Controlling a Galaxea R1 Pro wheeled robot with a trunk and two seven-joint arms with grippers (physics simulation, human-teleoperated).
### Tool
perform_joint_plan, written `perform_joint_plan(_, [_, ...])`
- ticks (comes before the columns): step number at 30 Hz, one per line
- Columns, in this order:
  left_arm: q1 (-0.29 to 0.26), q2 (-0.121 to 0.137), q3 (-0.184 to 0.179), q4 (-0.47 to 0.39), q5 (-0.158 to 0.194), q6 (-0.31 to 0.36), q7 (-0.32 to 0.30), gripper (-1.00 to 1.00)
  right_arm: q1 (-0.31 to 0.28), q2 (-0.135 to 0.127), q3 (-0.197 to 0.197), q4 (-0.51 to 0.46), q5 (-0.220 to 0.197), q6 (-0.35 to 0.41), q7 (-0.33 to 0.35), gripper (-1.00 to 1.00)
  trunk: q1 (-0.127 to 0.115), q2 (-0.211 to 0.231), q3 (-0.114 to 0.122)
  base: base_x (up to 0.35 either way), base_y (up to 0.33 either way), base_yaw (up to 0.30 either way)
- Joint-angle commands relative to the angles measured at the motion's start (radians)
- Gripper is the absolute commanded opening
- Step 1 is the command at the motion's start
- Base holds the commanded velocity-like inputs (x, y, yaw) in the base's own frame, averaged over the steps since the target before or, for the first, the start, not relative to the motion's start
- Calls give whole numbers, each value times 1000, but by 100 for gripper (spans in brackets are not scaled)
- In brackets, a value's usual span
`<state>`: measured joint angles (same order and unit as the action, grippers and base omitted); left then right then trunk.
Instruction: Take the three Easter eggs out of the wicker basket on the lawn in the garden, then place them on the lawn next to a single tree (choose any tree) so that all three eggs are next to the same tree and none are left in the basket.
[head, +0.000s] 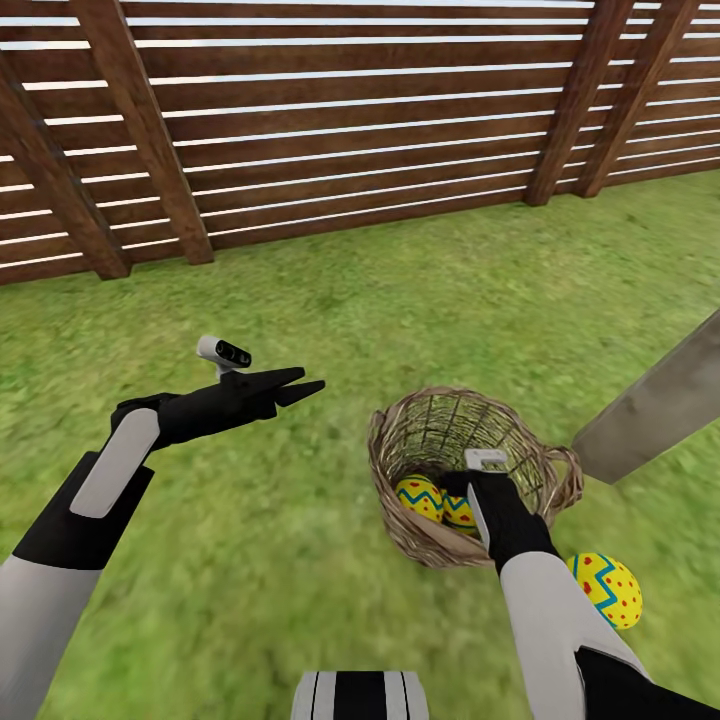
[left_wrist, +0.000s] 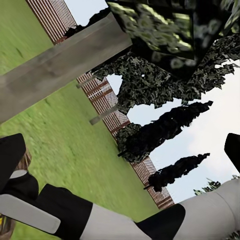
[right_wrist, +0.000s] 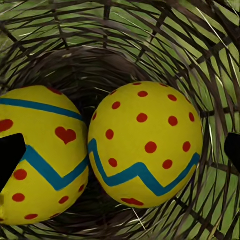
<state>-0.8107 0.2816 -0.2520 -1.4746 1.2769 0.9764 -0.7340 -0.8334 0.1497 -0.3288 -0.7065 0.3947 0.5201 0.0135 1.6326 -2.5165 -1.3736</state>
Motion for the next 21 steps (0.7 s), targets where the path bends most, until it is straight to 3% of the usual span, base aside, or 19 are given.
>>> perform_joint_plan(1, [-1,1,-1,0,2,4,-1,100,-1,1,-3,-3,4,4,14,100,0,0,-1,0,0,0])
perform_joint_plan(7, [-1,-11,-1,0,2,4,-1,100,-2,1,-7,-7,2,8,113,100,0,0,-1,0,0,0])
perform_joint_plan(11, [-1,-13,-1,0,-2,4,-1,100,-2,6,-27,-4,0,10,121,100,0,0,-1,0,0,0])
perform_joint_plan(17, [-1,-13,-1,1,-2,4,-1,100,-3,8,-31,2,-2,13,122,100,3,-2,-24,0,0,0])
perform_joint_plan(19, [-1,-13,-1,1,-2,4,-1,100,-4,8,-32,3,-19,14,123,100,3,-2,-32,0,0,0])
perform_joint_plan(21, [-1,-14,-1,2,-2,4,-1,100,-4,6,-30,4,-70,15,122,100,4,-2,-36,0,0,0])
